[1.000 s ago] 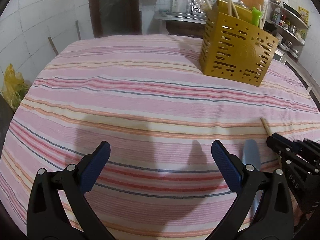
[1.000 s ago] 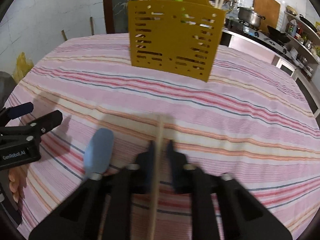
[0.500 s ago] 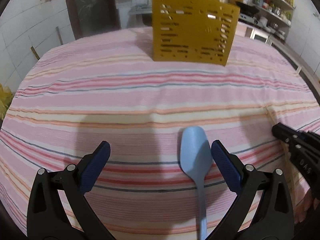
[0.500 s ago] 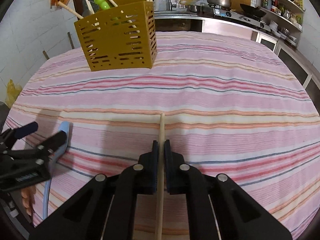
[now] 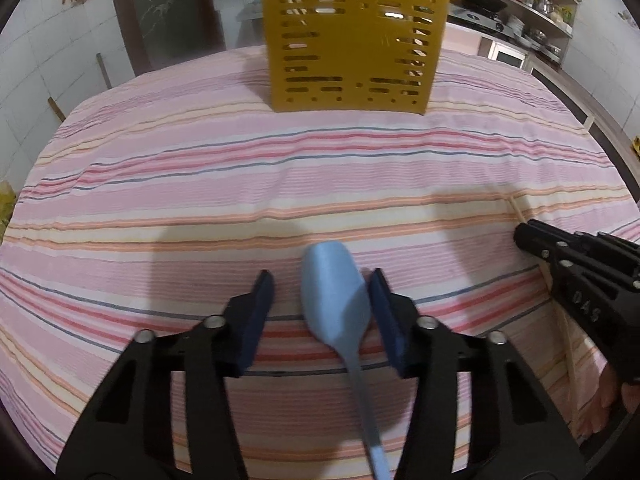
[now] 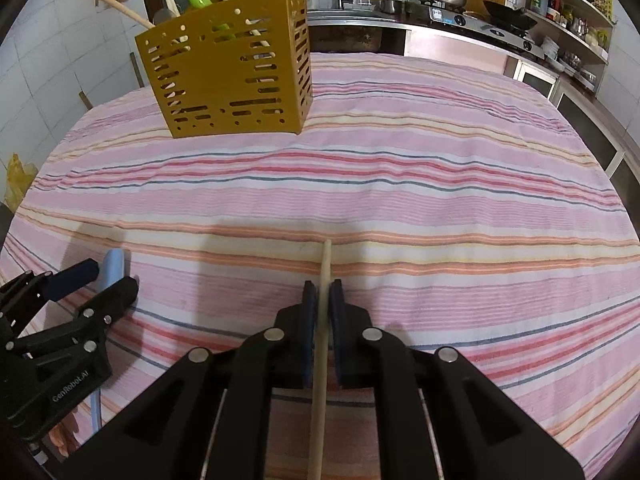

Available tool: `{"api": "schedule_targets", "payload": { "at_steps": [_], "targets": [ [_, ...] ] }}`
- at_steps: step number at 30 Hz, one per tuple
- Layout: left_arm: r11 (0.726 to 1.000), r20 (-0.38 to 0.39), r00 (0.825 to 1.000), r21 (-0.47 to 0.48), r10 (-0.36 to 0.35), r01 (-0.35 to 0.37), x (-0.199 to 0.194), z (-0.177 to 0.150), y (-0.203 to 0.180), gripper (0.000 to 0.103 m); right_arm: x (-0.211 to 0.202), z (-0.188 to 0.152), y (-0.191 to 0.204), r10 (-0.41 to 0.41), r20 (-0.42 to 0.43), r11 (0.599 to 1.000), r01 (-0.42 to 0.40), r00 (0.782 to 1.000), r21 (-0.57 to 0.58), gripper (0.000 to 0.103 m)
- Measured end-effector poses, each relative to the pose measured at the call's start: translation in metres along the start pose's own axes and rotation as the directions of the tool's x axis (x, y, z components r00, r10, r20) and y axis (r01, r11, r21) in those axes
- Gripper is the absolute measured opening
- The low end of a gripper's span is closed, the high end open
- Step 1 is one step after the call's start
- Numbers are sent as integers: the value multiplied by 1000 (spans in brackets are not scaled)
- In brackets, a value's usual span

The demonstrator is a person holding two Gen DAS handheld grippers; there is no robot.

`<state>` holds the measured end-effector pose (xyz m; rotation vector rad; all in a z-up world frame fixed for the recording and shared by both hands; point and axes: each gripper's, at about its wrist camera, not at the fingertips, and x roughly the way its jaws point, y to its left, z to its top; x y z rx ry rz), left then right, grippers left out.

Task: Organize utensils
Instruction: 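Close the left tool on the blue spatula handle, then lift the spatula and chopstick and carry them over the yellow caddy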

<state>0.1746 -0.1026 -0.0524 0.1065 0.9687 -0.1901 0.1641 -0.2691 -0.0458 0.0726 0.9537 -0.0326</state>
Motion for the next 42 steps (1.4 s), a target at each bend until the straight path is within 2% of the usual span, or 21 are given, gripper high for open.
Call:
{"api": "schedule_targets", "payload": {
  "at_steps": [2, 9, 13, 16, 22, 23, 24, 25, 26, 29, 33, 35, 39, 42],
  "targets": [
    [1000, -7, 1000, 3, -5, 5, 1, 2, -2, 33, 0, 0, 0, -1, 3, 1000, 1, 1000, 2, 9],
    [1000, 19, 1000, -4, -11, 11, -6, 4, 2, 33, -12, -4, -7, 26, 56, 999, -28, 998, 40, 8],
    [1000, 90, 996, -15, -14, 15, -25, 8, 10, 33, -29, -2, -7, 48, 131, 997, -56, 990, 60, 7],
    [1000, 132, 991, -14, 2, 0, -38, 11, 13, 33, -43, 0, -1, 37, 182, 998, -47, 983, 51, 7],
    [1000, 147, 989, 7, 12, -13, -42, 10, 20, 33, -38, 8, 2, 1, 171, 1000, 1, 985, -7, 9],
    [1000, 142, 990, 8, 10, -11, -40, 9, 21, 33, -37, 7, 2, -8, 168, 1000, 9, 986, -5, 21],
    [1000, 134, 991, 8, 8, -9, -36, 8, 21, 33, -36, 7, 1, -13, 169, 1000, 13, 986, 0, 47],
    [1000, 121, 993, 9, 9, -10, -31, 7, 23, 33, -34, 6, 1, -23, 176, 1000, 22, 984, 5, 56],
    [1000, 111, 994, 10, 11, -12, -27, 6, 23, 33, -33, 5, 2, -34, 175, 999, 34, 984, 3, 58],
    [1000, 85, 996, 17, 11, -13, -15, 3, 25, 33, -20, 3, 0, -38, 119, 999, 37, 992, 6, 55],
    [1000, 65, 998, 18, 11, -12, -7, 1, 26, 33, -3, 1, 1, -41, 52, 999, 41, 998, -5, 36],
    [1000, 53, 999, 12, 9, -9, -3, 1, 29, 33, 0, 0, 4, -54, 47, 998, 55, 997, -18, 33],
    [1000, 53, 999, 16, 8, -9, 0, 0, 29, 33, 2, 2, 9, -70, 36, 997, 71, 997, -40, 12],
    [1000, 55, 998, 18, 9, -10, 1, 1, 28, 33, 1, 2, 8, -65, 38, 997, 66, 997, -29, 7]
  ]
}}
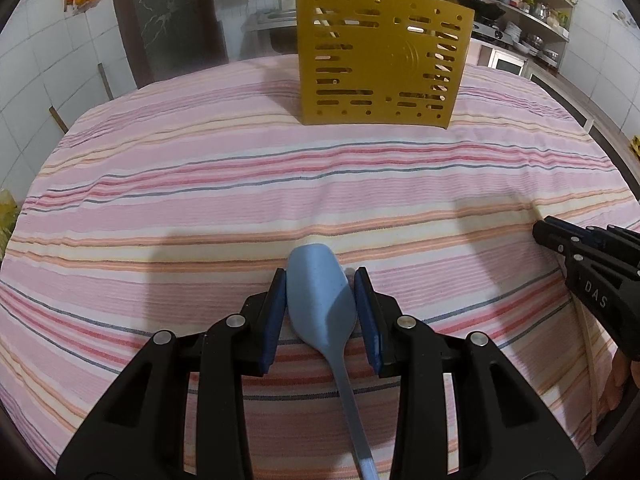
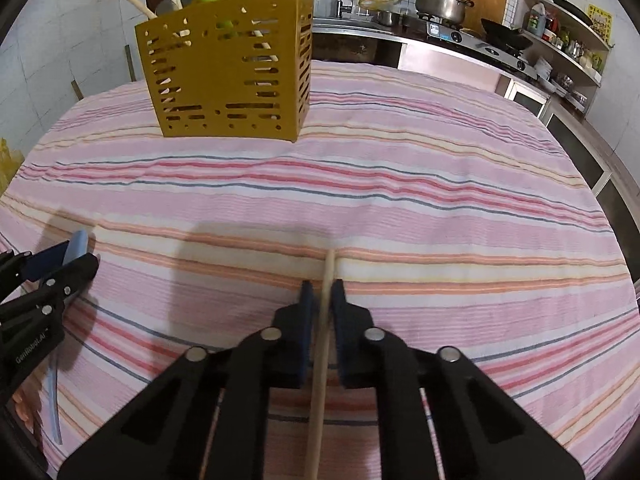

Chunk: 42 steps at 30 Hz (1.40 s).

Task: Organize utensils
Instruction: 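Lift the spatula and chopstick and carry them over the yellow caddy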

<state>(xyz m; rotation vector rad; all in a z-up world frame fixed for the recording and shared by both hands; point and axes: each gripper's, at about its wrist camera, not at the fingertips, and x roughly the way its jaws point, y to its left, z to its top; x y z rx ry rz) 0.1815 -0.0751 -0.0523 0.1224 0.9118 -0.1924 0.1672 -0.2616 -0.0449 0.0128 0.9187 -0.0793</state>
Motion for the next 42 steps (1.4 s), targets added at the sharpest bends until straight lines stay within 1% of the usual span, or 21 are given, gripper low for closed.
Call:
{"api": "schedule_targets", "payload": {
  "at_steps": [3, 7, 9, 12, 16, 20, 23, 27, 29, 31, 35, 40, 41, 42],
  "targets": [
    [1000, 11, 1000, -3, -3, 3, -3, 0, 1, 33, -4, -1, -3, 13, 17, 1000, -14, 1000, 24, 7],
    [999, 46, 999, -31, -12, 13, -13, 4, 7, 33, -15, 0, -5, 39, 59, 998, -41, 998, 47, 6],
    [999, 65, 998, -44, -20, 23, -21, 6, 10, 33, -26, 3, -3, 45, 96, 998, -49, 994, 48, 6],
    [999, 94, 995, -40, -18, 22, -31, 8, 11, 33, -44, 8, 1, 61, 156, 996, -69, 986, 48, 6],
    [999, 154, 988, -36, -12, 18, -50, 11, 15, 33, -68, 15, 7, 84, 234, 994, -97, 969, 44, 6],
    [999, 212, 977, -35, -4, 11, -70, 15, 20, 33, -90, 21, 13, 105, 318, 992, -123, 942, 36, 6],
    [999, 245, 970, -37, 6, 3, -82, 19, 23, 33, -102, 25, 14, 115, 367, 990, -138, 923, 37, 6],
    [999, 283, 959, -37, 20, -10, -94, 20, 27, 33, -112, 26, 17, 116, 412, 990, -139, 904, 28, 6],
    [999, 301, 953, -37, 21, -11, -100, 20, 29, 33, -115, 27, 18, 103, 433, 992, -126, 896, 26, 6],
    [999, 317, 948, -38, 19, -8, -104, 20, 31, 33, -117, 27, 18, 104, 444, 991, -130, 890, 28, 6],
    [999, 339, 941, -46, 15, 0, -107, 19, 34, 33, -123, 25, 17, 101, 479, 991, -133, 872, 34, 6],
    [999, 362, 932, -32, 3, 9, -111, 16, 34, 33, -126, 21, 12, 100, 500, 988, -144, 860, 51, 6],
    [1000, 367, 930, -30, 4, 8, -112, 16, 33, 33, -127, 20, 10, 104, 514, 986, -155, 851, 57, 6],
    [1000, 371, 929, -27, 3, 8, -112, 15, 33, 33, -128, 18, 9, 104, 520, 986, -158, 848, 60, 6]
  ]
}}
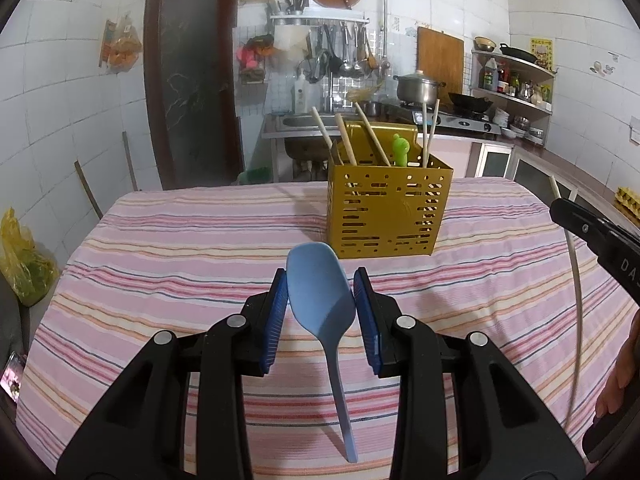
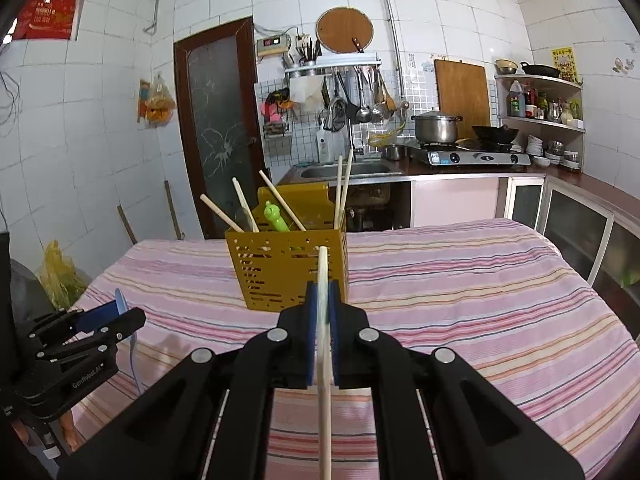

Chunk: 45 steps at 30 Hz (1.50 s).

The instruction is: Organize utensils

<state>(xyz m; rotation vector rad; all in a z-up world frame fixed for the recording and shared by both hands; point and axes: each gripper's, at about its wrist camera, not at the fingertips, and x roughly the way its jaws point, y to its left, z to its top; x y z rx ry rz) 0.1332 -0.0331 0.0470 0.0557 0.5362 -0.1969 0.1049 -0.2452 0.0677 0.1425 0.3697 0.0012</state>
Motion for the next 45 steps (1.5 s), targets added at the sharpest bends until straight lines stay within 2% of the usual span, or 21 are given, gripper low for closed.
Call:
{"api": "schedule_targets", "payload": {
  "at_steps": [15, 23, 30, 37, 45],
  "targets": [
    [1000, 12, 1000, 4, 2, -2, 0, 0, 1, 33, -11, 5, 6, -20, 73, 999, 23, 997, -43, 6],
    [1000, 40, 999, 18, -21, 20, -7, 17, -2, 31, -16, 25, 9, -7, 117, 998, 14, 993, -56, 6],
    [998, 87, 994, 27, -62, 60, -17, 55, -4, 29, -14, 64, 10, 6, 167, 999, 1, 986, -43, 6],
    [997, 154, 985, 21, -82, 80, -15, 110, 5, 28, -5, 113, 14, 2, 242, 999, 8, 970, -41, 6],
    [998, 279, 958, 6, -68, 69, 0, 184, 7, 28, 28, 166, 7, 9, 313, 1000, -17, 950, 21, 6]
  ]
}}
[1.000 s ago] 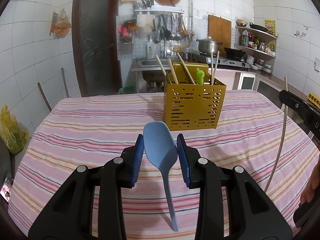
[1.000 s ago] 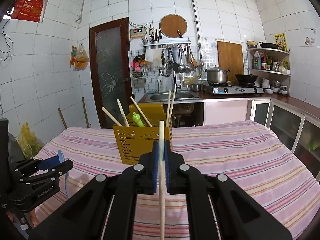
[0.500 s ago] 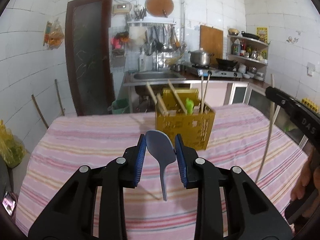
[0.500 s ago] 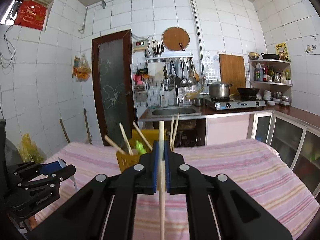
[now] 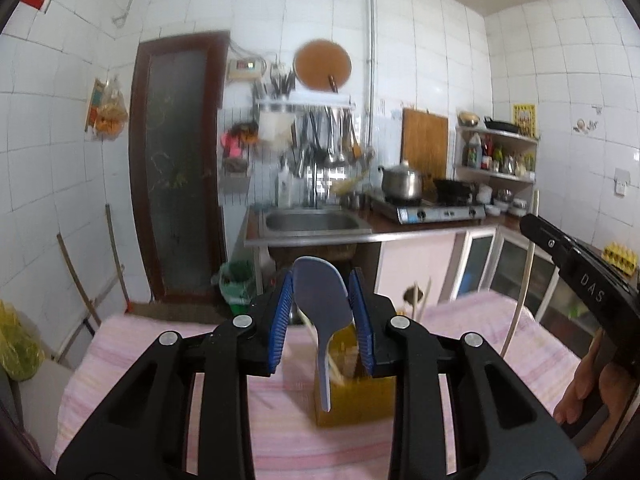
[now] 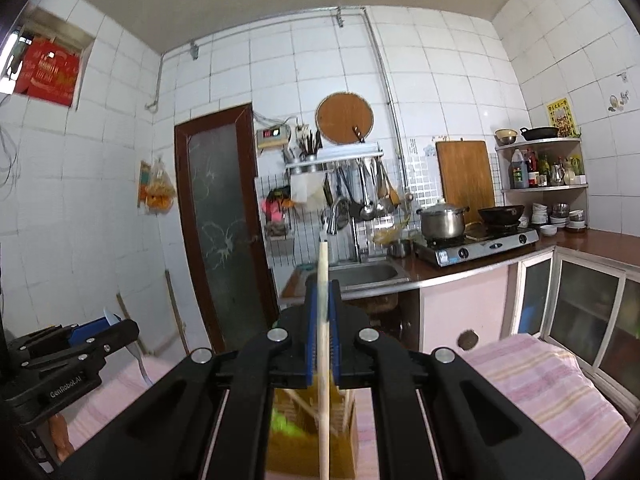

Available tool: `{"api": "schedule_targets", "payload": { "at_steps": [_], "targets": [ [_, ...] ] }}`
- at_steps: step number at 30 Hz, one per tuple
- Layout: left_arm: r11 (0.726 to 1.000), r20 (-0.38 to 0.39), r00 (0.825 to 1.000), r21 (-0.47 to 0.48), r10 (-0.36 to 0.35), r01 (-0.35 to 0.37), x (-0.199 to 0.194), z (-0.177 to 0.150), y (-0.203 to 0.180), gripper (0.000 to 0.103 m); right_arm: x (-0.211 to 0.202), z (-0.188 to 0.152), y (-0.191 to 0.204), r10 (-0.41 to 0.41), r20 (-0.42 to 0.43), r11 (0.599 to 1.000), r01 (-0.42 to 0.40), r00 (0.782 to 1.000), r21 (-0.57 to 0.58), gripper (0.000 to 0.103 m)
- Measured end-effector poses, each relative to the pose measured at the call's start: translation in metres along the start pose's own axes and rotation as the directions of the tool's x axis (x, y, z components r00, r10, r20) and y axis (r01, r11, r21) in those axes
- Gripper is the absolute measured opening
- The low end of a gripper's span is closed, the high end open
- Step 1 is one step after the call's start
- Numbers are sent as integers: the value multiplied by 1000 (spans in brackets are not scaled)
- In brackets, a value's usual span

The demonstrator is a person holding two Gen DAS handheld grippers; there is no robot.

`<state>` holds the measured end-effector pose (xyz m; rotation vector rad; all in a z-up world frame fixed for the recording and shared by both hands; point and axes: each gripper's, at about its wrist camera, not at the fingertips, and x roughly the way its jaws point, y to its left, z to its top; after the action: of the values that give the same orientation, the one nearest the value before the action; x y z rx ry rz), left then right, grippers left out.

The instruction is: Organize utensils

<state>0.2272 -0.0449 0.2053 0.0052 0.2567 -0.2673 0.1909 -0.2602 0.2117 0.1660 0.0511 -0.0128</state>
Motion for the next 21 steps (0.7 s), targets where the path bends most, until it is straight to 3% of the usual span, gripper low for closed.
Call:
{"api": "schedule_targets", "payload": {
  "at_steps": [7, 12, 17, 20, 21],
  "targets": [
    [999, 61, 998, -24, -29, 31, 43, 25, -9, 28, 41, 16, 3, -7, 73, 1000, 7, 997, 0, 6],
    [999, 43, 998, -12, -47, 48, 84, 6, -18, 28, 73, -6, -4, -12, 35, 1000, 12, 999, 0, 6],
    [998, 27, 998, -35, -55, 56, 96, -1, -6, 28, 85, -19, -14, -10, 11, 1000, 10, 1000, 7, 6],
    [998, 23, 998, -41, -57, 58, 96, 0, -2, 23, 86, -18, -18, 1, 8, 1000, -1, 1000, 20, 6],
    [997, 12, 998, -42, -62, 62, 97, -1, -1, 11, 87, -18, -18, 2, 6, 1000, -2, 1000, 19, 6]
  ]
}}
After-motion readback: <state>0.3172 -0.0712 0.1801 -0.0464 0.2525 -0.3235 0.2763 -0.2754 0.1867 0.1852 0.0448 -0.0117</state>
